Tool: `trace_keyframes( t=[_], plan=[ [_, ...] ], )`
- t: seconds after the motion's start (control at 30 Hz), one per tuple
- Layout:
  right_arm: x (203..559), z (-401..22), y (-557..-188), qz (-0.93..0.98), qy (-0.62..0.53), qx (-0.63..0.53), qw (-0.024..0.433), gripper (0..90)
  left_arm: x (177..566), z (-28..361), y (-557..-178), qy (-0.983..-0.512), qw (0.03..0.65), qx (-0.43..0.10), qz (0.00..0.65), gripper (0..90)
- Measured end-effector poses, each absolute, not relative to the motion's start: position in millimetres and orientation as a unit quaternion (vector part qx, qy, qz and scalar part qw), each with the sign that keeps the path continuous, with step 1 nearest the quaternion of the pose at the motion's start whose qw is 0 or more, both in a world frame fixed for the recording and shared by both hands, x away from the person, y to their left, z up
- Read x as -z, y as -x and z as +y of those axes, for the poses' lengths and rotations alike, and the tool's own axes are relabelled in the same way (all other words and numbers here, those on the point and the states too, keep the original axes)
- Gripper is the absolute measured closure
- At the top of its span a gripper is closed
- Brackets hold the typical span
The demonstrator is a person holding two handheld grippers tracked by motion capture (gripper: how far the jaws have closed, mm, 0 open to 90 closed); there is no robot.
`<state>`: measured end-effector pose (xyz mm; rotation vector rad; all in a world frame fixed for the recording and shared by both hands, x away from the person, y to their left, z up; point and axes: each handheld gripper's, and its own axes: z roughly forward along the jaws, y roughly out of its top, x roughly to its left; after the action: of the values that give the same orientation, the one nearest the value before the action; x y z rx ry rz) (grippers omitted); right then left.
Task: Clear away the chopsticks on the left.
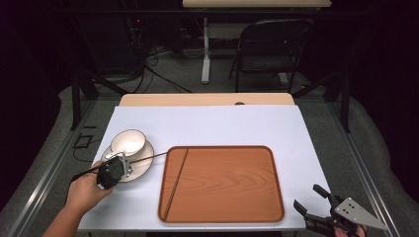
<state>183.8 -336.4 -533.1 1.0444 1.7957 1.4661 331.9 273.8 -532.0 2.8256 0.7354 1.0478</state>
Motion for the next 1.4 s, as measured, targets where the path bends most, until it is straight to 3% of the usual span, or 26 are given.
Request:
trace_keyframes(
  t=[0.6,1.4],
  plan=[
    [533.1,-336.5,-183.9,0.674,-0.393,-0.551,0.294,14.4,536.2,268.3,-324.6,-0.919,-0.017,-0.347,0.188,83.2],
    [533.0,-336.4,-183.9,0.674,-0.394,-0.551,0.295,14.4,502.9,267.6,-295.6,-0.909,0.025,-0.365,0.201,83.5]
  ],
)
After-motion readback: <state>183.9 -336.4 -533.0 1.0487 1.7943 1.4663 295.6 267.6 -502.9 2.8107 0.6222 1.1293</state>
